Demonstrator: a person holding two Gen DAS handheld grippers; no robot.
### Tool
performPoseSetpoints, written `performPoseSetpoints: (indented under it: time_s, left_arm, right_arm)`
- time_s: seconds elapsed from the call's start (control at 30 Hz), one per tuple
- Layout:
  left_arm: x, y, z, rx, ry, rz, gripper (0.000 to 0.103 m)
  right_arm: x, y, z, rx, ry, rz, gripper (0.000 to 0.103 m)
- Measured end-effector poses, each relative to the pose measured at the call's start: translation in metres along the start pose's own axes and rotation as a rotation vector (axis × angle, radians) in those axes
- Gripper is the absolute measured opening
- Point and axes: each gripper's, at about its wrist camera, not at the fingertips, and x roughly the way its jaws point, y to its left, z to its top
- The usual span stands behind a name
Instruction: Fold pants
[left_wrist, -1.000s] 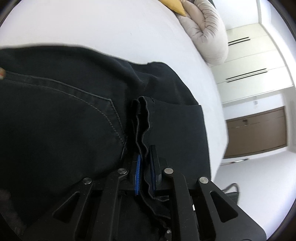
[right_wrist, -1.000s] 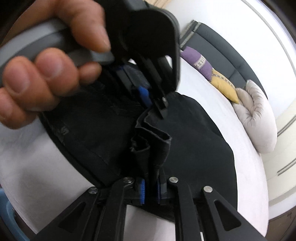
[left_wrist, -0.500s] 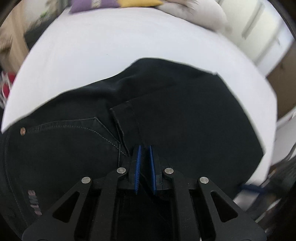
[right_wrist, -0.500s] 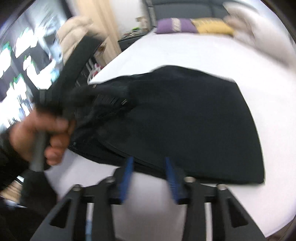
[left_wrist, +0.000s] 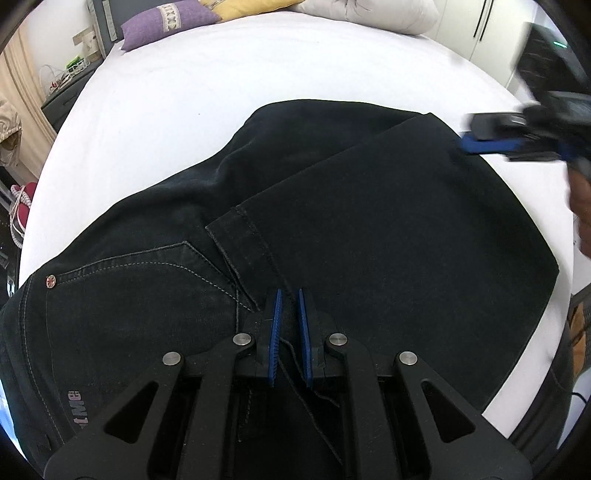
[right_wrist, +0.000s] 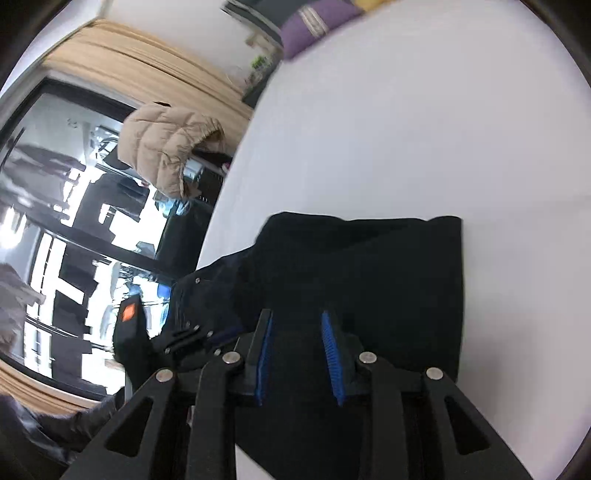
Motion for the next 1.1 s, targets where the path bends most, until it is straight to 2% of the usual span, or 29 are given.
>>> performPoseSetpoints:
  time_s: [0.07, 0.13, 0.17, 0.23, 0.43, 0.63, 0.83, 0.87, 0.97, 1.03, 1.1]
  left_arm:
    - [0.003, -0.002, 0.001, -0.001, 0.000, 0.000, 0.009]
    - [0.003, -0.003, 0.001, 0.000, -0.001, 0.000, 0.009]
    - [0.004, -0.004, 0.001, -0.001, -0.002, 0.002, 0.009]
    - [-0.001, 0.004, -0.006, 0.001, -0.003, 0.003, 0.009]
    - [-0.007, 0.011, -0.015, -0.005, -0.019, 0.000, 0.009]
    - [-0.012, 0.015, -0.019, -0.023, -0.034, -0.021, 0.009]
    - [-0.024, 0.028, -0.028, -0.056, -0.080, -0.075, 0.010]
    - [-0.028, 0.031, -0.031, -0.062, -0.086, -0.083, 0.010]
    - [-0.042, 0.043, -0.042, -0.094, -0.098, -0.072, 0.010]
    - [-0.050, 0.055, -0.051, -0.133, -0.112, -0.057, 0.010]
    - [-0.060, 0.069, -0.062, -0.180, -0.130, -0.055, 0.010]
  right_arm:
    - [0.011, -0.016, 0.011, 0.044, 0.013, -0.017, 0.030]
    - [0.016, -0.033, -0.004, 0.112, 0.032, 0.011, 0.024]
    - [0.018, -0.040, -0.006, 0.139, 0.042, 0.011, 0.017]
    - [0.020, -0.046, -0.019, 0.159, 0.054, 0.017, 0.016]
    - [0.000, -0.031, -0.072, 0.145, 0.063, 0.051, 0.016]
    - [-0.018, -0.018, -0.129, 0.148, 0.053, 0.018, 0.016]
    - [-0.054, -0.006, -0.185, 0.183, -0.056, -0.059, 0.016]
    - [-0.062, -0.001, -0.193, 0.179, -0.088, -0.073, 0.019]
    - [-0.079, 0.013, -0.200, 0.187, -0.226, -0.007, 0.020]
    - [-0.081, 0.015, -0.194, 0.211, -0.312, 0.047, 0.025]
    - [-0.070, 0.016, -0.181, 0.236, -0.344, 0.078, 0.029]
